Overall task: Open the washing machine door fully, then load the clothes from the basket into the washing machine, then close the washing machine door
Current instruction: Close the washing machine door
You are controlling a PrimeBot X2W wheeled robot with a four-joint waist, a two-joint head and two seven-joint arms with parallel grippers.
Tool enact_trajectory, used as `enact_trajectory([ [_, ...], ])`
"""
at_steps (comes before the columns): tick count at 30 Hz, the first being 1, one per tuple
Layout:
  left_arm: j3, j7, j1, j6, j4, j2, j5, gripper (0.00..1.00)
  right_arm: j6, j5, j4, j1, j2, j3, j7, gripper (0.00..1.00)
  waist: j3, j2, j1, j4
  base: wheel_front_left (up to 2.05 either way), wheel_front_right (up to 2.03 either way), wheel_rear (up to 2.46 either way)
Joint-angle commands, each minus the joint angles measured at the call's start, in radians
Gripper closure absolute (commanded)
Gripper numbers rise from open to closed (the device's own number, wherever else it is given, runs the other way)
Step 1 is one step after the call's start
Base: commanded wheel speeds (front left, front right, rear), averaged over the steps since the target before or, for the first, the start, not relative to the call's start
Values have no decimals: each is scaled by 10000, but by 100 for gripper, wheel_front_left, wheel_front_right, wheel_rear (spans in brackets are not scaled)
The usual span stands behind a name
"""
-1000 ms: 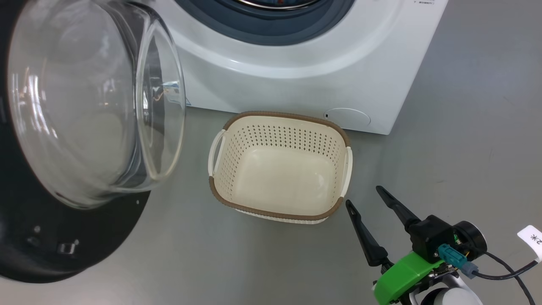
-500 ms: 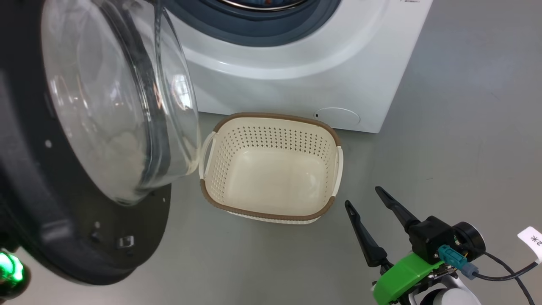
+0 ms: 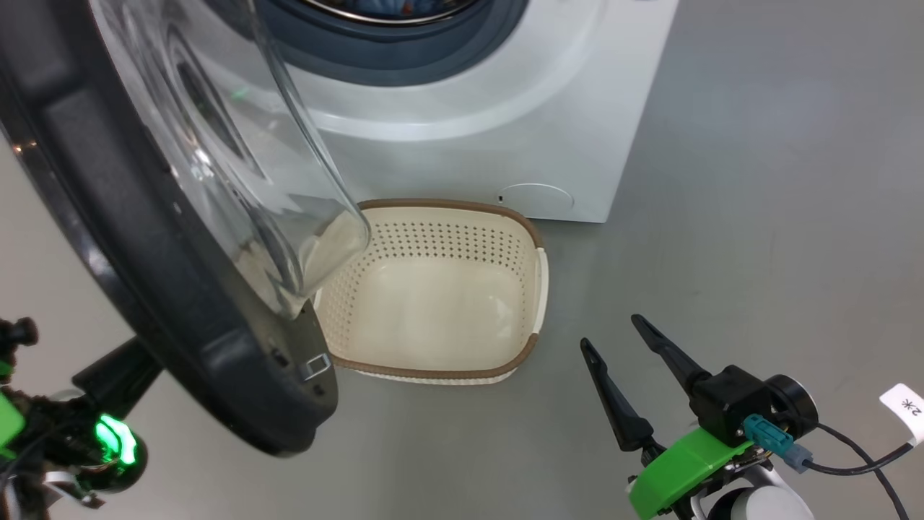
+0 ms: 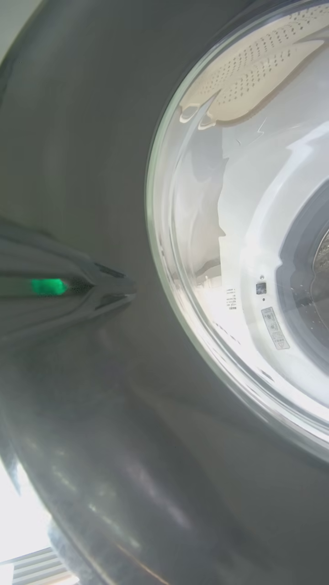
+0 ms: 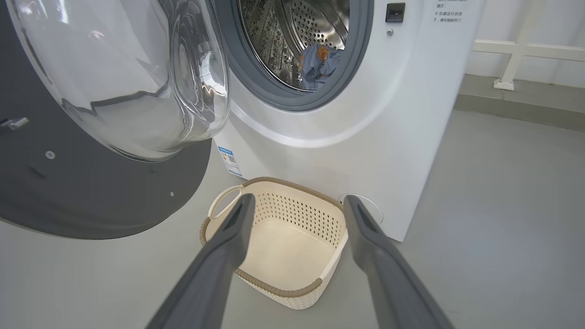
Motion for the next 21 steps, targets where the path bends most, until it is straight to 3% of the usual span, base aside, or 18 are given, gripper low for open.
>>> enact_trajectory([
  [1, 69, 29, 29, 6, -302, 169, -79, 100, 16, 46, -237, -261, 117, 262, -116, 0, 24, 0, 0, -212, 0, 0, 0],
  [21, -1788, -2465, -632, -757, 738, -16, -804, 100, 16, 320, -58, -428, 118, 142, -514, 0, 417, 0, 0, -1801, 0, 0, 0],
])
